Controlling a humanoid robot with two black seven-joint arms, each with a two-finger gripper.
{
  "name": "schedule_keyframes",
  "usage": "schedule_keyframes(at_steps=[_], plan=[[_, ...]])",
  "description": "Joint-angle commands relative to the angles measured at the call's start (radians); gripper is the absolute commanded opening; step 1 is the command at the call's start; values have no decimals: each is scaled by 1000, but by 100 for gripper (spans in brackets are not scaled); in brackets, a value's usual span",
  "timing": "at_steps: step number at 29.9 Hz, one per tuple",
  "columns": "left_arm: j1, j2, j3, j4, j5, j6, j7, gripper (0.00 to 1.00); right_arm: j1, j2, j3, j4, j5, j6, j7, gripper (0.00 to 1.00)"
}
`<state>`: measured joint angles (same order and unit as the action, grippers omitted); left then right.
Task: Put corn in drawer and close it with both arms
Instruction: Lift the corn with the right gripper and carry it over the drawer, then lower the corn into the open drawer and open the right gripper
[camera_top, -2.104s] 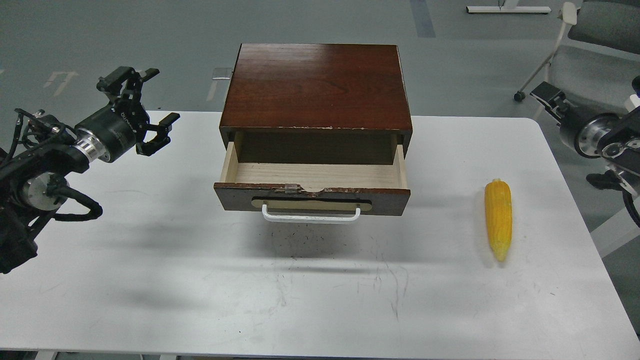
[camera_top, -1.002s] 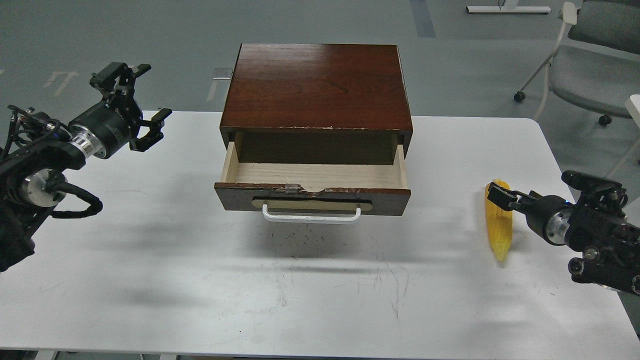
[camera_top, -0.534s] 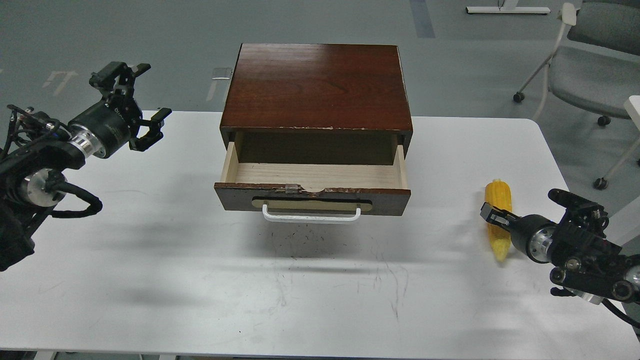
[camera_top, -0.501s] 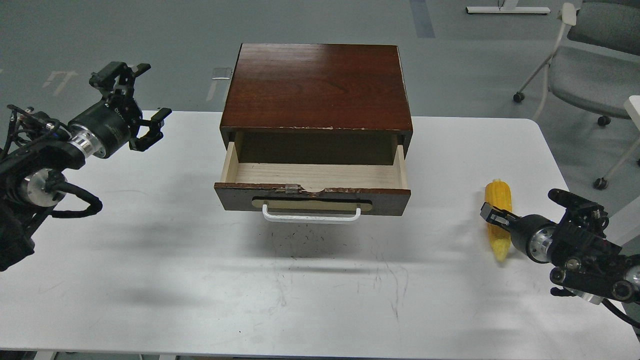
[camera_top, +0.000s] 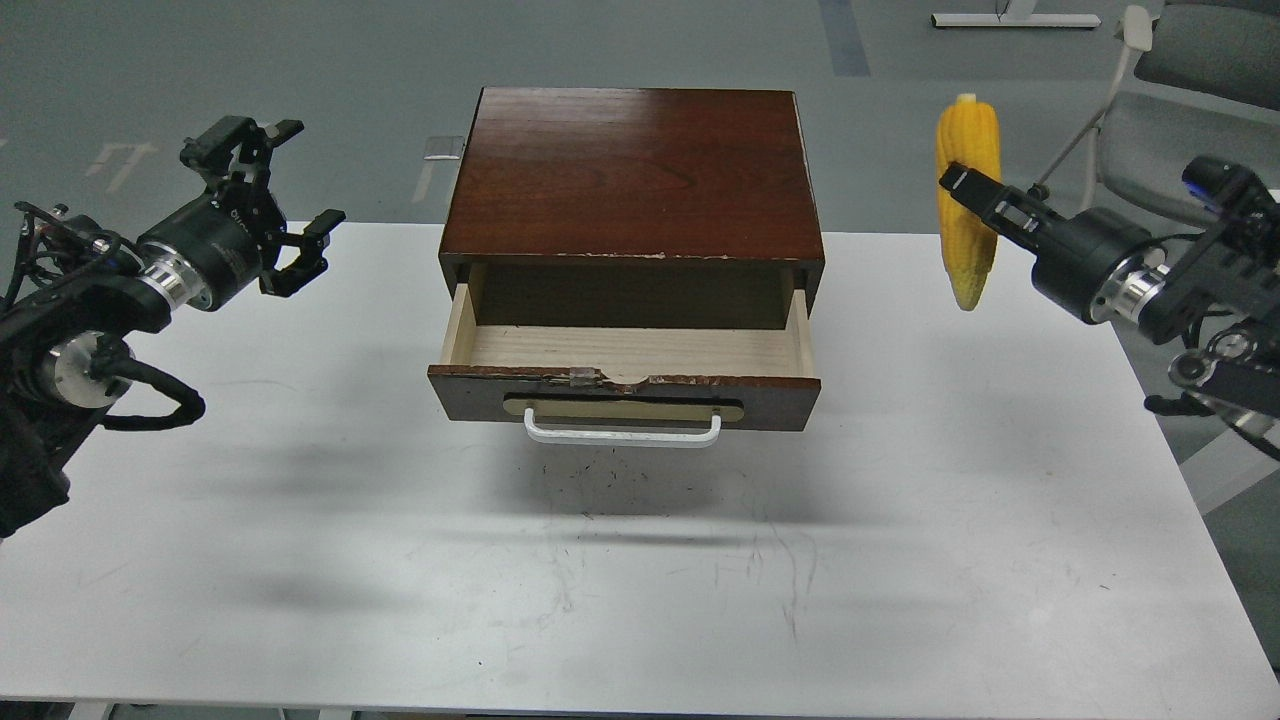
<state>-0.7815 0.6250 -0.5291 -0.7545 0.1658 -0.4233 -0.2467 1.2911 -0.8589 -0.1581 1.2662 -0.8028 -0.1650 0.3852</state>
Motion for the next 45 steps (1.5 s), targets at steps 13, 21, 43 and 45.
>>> schedule_keyframes(at_steps=[13,21,43,45], plan=[[-15,-1,1,0,1,3,1,98,229,165,-3,5,-1014,85,104,0],[-15,-1,1,0,1,1,1,98,220,268,-32,-7,-1161,-33,104,0],[-30,45,1,0,1,-12,1,98,97,442,-80,-116,-1145,-63,104,36],[-31,47,0,0,1,-14,0,98,54,452,-49,-113,-1138,-85,104,48]])
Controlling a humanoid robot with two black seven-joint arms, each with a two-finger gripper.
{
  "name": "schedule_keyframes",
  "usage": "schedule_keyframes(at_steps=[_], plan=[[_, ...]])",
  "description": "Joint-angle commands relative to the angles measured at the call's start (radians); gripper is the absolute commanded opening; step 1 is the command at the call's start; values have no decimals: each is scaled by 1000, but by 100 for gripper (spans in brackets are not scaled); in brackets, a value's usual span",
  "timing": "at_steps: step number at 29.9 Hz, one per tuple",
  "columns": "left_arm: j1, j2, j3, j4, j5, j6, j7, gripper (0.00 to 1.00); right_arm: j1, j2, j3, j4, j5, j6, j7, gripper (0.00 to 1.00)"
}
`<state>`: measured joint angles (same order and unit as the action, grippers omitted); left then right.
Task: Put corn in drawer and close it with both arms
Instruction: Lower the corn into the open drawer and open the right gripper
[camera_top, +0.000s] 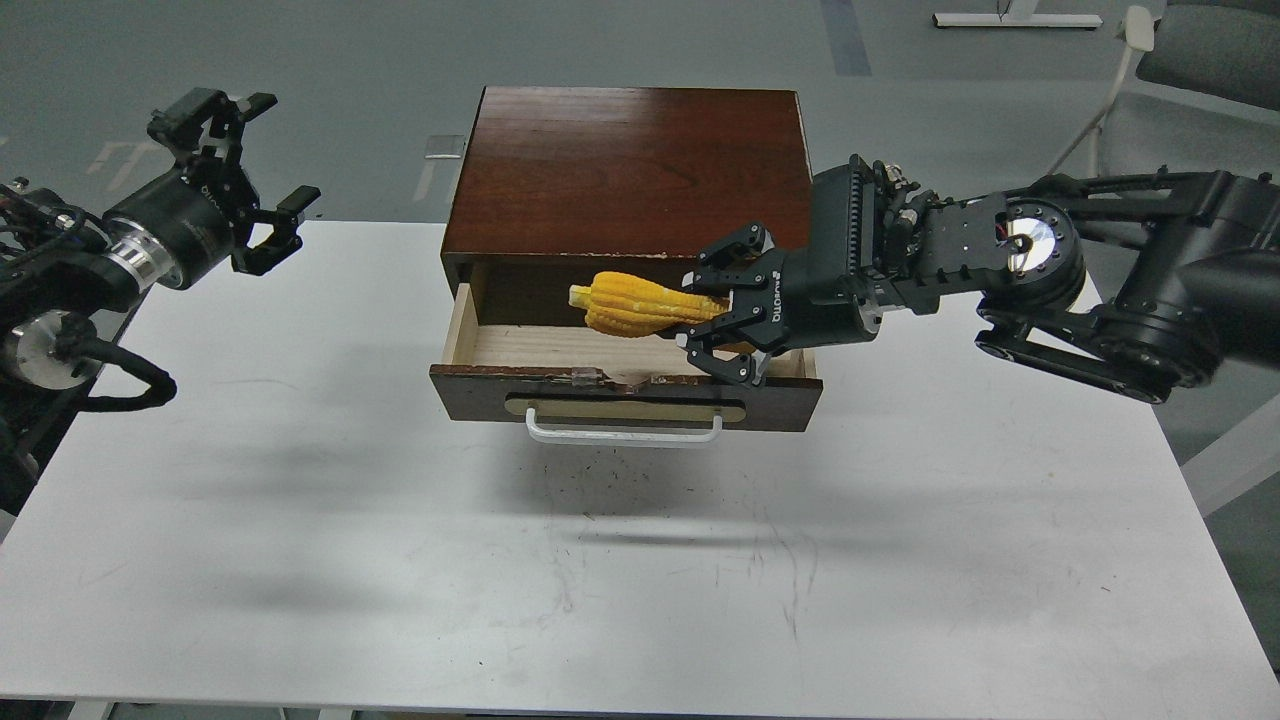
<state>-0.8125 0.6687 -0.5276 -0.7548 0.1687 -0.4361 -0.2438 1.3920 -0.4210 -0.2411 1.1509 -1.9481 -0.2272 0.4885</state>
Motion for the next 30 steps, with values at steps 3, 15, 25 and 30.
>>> schedule_keyframes(at_steps=[3,15,25,30], plan=[[-2,12,-5,0,-1,3,1,98,-57,13,46,9,9,-29,0,62],[-7,22,-2,0,-1,5,1,98,-62,13,66,-20,20,-32,0,85],[-19,22,-2,-1,0,5,1,98,19,68,160,-11,501,29,0,92],[-19,22,0,-1,0,7,0,98,94,96,175,-17,794,114,0,92]])
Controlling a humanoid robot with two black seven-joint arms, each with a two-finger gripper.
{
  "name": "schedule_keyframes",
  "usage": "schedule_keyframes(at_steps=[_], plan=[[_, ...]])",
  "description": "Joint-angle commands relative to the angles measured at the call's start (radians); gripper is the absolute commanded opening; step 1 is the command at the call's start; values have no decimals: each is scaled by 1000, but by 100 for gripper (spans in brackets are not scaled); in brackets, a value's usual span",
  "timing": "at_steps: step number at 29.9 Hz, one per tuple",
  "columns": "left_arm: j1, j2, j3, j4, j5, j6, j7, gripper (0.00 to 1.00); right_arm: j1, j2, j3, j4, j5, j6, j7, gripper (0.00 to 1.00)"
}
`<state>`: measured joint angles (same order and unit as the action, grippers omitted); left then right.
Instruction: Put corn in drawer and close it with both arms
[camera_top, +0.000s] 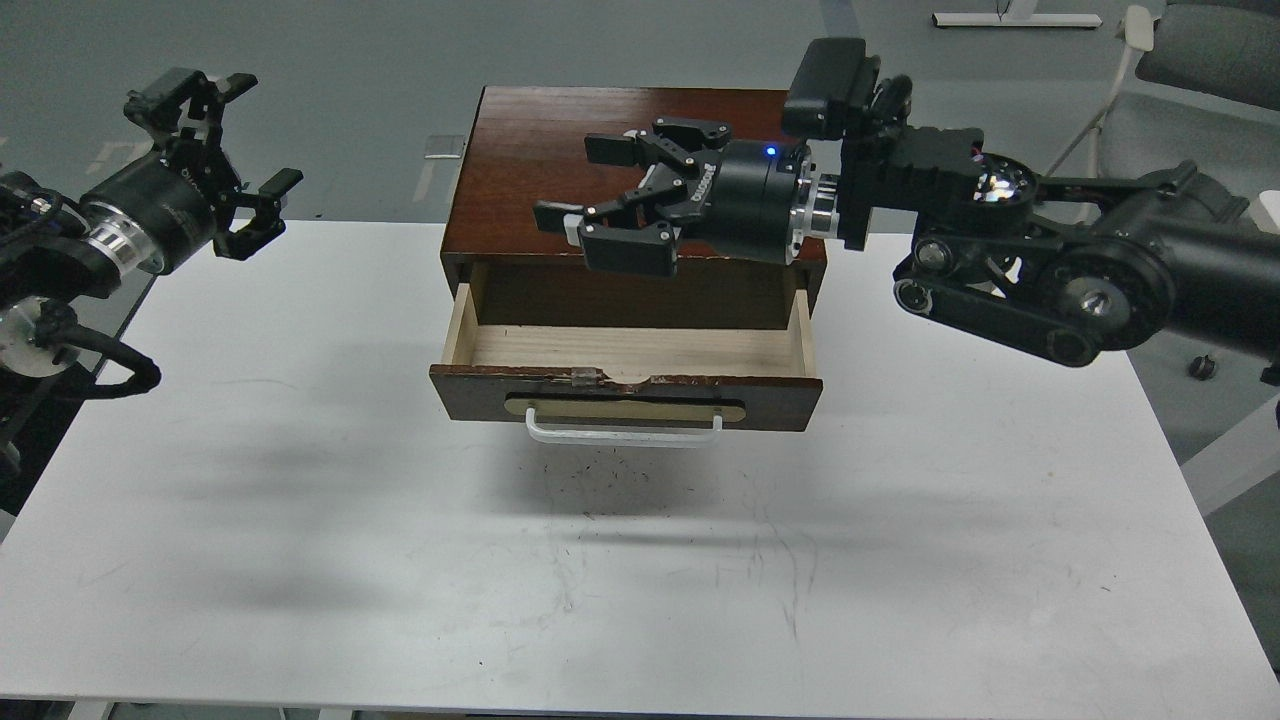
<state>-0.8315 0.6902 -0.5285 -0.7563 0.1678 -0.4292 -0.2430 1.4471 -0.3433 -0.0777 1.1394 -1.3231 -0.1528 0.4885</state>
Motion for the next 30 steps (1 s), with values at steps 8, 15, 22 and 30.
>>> schedule_keyframes(at_steps=[8,15,22,30], plan=[[2,5,2,0,1,-2,-5,98,72,6,209,-70,674,150,-123,95],[-11,29,-1,0,5,-6,-13,98,41,-91,354,-308,1062,470,-234,96],[-34,45,-1,0,45,-6,-24,98,-63,-203,360,-348,1269,561,-336,96],[-38,41,-1,-1,108,-6,-120,98,-252,-269,421,-339,1461,588,-435,96]])
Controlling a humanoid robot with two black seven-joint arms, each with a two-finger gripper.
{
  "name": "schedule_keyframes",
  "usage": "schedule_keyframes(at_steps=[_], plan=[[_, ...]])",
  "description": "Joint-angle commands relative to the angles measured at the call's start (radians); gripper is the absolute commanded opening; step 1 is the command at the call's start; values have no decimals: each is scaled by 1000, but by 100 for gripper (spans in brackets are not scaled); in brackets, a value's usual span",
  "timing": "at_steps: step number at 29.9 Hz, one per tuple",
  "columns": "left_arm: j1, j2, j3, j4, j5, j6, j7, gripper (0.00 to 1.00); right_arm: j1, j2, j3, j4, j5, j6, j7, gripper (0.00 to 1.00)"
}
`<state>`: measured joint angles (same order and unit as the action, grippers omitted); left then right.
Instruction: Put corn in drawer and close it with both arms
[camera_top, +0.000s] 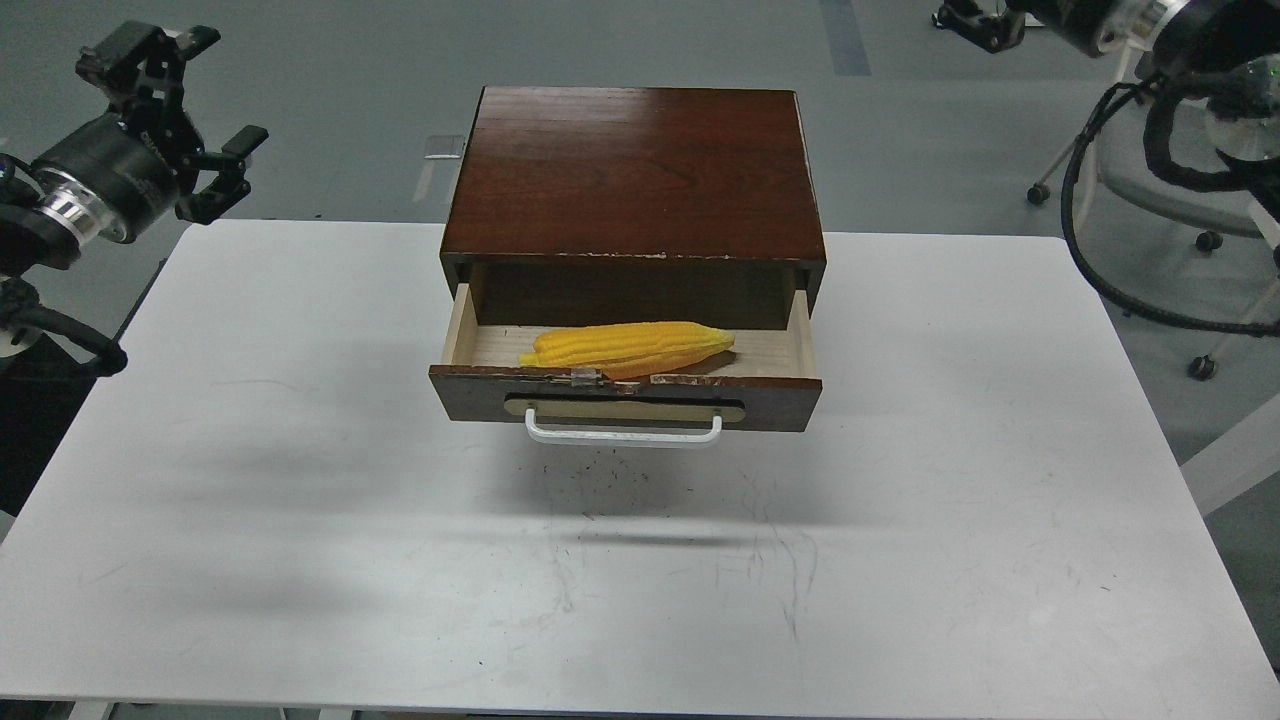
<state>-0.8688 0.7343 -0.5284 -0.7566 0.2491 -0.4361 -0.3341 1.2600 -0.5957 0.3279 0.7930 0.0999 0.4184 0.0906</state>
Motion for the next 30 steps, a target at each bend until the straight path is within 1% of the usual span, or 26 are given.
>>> schedule_keyframes(at_steps=[1,3,6,7,8,9,10,11,12,13,14,15,16,17,18,19,20,21,22,23,24,25,26,27,29,30], plan=[[-1,-3,-1,-1,35,0,-37,98,-83,-19,20,9,44,29,-54,96],[-1,-3,-1,-3,76,0,-57,98,-144,-22,48,17,82,49,-115,96],[-1,1,-1,-16,131,2,-88,98,-206,-22,79,23,124,54,-135,96],[-1,4,-1,-21,148,2,-104,98,-218,-22,83,23,126,56,-135,96],[-2,17,-1,-45,189,2,-155,98,-232,-22,91,23,124,56,-134,96],[-4,33,-1,-70,224,3,-155,98,-237,-22,94,23,124,56,-132,96],[-10,81,-1,-137,322,25,-155,98,-244,-22,94,23,123,56,-132,96],[-10,123,-10,-206,445,74,-155,98,-255,-22,94,22,121,54,-130,97],[-12,135,-13,-243,500,118,-155,98,-258,-22,94,22,121,51,-130,97],[-12,145,-18,-280,551,173,-155,98,-260,-22,94,22,121,51,-129,97],[-12,167,-16,-358,635,274,-155,98,-264,-22,94,22,119,49,-129,97],[-10,186,-10,-398,672,314,-155,98,-269,-22,94,22,119,49,-127,97],[-9,250,-1,-482,718,332,-155,98,-275,-22,94,20,118,48,-124,97],[-7,308,1,-575,742,307,-155,97,-280,-22,92,17,118,48,-123,97],[-7,332,1,-622,746,297,-155,96,-283,-22,92,15,116,48,-123,97],[-6,374,1,-717,752,284,-155,92,-289,-22,91,15,115,48,-121,97],[-6,375,1,-718,753,284,-155,92,-289,-22,91,15,115,48,-121,97],[-4,414,2,-795,762,278,-155,75,-297,-22,89,15,115,48,-121,97],[-1,454,4,-861,786,278,-155,64,-303,-22,88,15,115,48,-121,97],[-1,470,5,-892,806,280,-155,62,-304,-22,86,14,113,48,-121,97],[1,484,7,-941,849,280,-155,58,-309,-22,85,12,113,48,-121,97],[1,484,7,-941,849,280,-155,58,-309,-22,85,12,113,48,-121,97],[2,484,14,-978,901,281,-155,54,-313,-22,83,9,113,48,-121,97],[2,482,25,-1006,944,283,-155,52,-318,-24,83,9,113,48,-121,97],[2,453,45,-1009,1013,283,-155,41,-327,-22,76,9,113,48,-124,97],[2,433,50,-1009,1045,284,-155,34,-333,-22,76,11,113,48,-124,97]])
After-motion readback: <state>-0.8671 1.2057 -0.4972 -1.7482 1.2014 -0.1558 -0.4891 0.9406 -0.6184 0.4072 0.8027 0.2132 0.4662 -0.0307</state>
